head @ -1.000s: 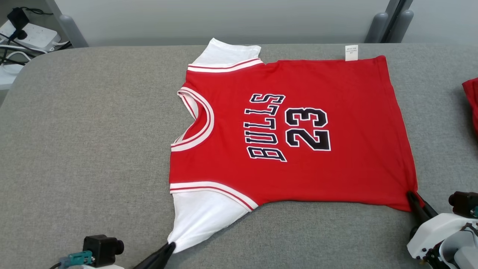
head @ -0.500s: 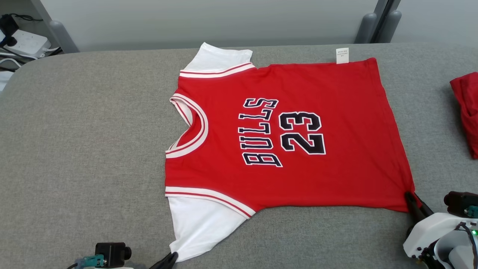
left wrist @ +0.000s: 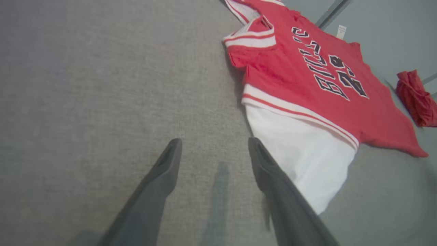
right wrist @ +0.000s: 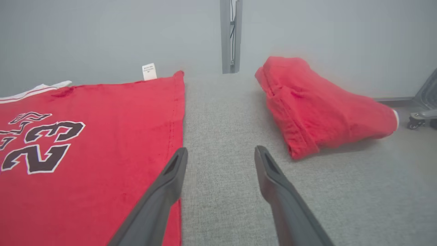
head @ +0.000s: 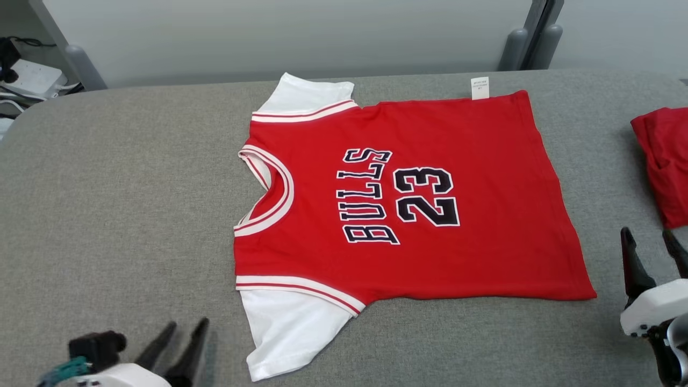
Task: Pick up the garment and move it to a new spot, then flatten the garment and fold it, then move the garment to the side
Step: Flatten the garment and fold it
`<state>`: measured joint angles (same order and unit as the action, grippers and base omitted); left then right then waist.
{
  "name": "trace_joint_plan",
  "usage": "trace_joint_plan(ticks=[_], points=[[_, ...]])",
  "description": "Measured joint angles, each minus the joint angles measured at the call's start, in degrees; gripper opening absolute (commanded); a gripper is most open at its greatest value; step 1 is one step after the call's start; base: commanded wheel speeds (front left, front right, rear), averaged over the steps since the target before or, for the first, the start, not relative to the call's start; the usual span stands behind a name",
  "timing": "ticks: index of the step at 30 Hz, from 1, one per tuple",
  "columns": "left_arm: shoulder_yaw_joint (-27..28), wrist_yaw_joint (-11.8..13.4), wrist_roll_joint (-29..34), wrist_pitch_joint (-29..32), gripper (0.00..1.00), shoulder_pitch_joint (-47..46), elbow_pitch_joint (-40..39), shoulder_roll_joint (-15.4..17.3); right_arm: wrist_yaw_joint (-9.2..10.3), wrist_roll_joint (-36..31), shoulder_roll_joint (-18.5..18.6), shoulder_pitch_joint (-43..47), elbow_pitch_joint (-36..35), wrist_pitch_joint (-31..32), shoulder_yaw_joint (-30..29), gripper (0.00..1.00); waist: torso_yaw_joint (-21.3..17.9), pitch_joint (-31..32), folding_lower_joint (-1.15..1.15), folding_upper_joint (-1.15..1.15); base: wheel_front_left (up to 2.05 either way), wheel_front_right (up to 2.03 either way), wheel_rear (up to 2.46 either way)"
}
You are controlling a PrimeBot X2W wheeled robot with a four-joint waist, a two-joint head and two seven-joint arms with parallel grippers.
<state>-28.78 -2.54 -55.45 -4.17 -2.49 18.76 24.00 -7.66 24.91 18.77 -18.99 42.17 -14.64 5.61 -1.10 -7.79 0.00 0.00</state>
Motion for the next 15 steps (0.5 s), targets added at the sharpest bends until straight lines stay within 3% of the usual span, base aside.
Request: trace_joint_plan(ticks=[3,7,9,11,15], points=[[4.45,2.44,0.0,-4.9,1.0,0.43,-3.65,1.92,0.01,-5.39,-2.08,2.29,-9.0,-0.01,-4.43,1.0,0.04,0.94,0.0,0.0,0.0,0.0,0.0],[11.29,6.72,0.2,-9.58,1.0,1.12,-8.37,0.0,0.01,-8.37,-6.61,6.12,-18.44,0.0,-2.97,1.0,0.02,2.44,0.0,0.0,0.0,0.0,0.0],[15.21,8.23,1.97,-10.13,1.0,1.13,-11.45,-1.97,0.01,-8.36,-8.12,7.06,-21.53,0.0,-2.33,1.0,-0.11,3.3,0.0,0.0,0.0,0.0,0.0],[20.34,9.23,5.38,-10.24,1.0,1.17,-15.6,-5.93,0.01,-8.32,-8.89,7.64,-24.46,-0.01,-1.81,1.0,-0.2,4.27,0.0,0.0,0.0,0.0,0.0],[24.48,8.56,11.46,-10.55,1.0,4.21,-20.22,-13.21,0.01,-8.79,-10.36,8.84,-27.4,-0.01,0.99,1.0,-0.47,6.45,0.0,0.0,0.0,0.0,0.0]])
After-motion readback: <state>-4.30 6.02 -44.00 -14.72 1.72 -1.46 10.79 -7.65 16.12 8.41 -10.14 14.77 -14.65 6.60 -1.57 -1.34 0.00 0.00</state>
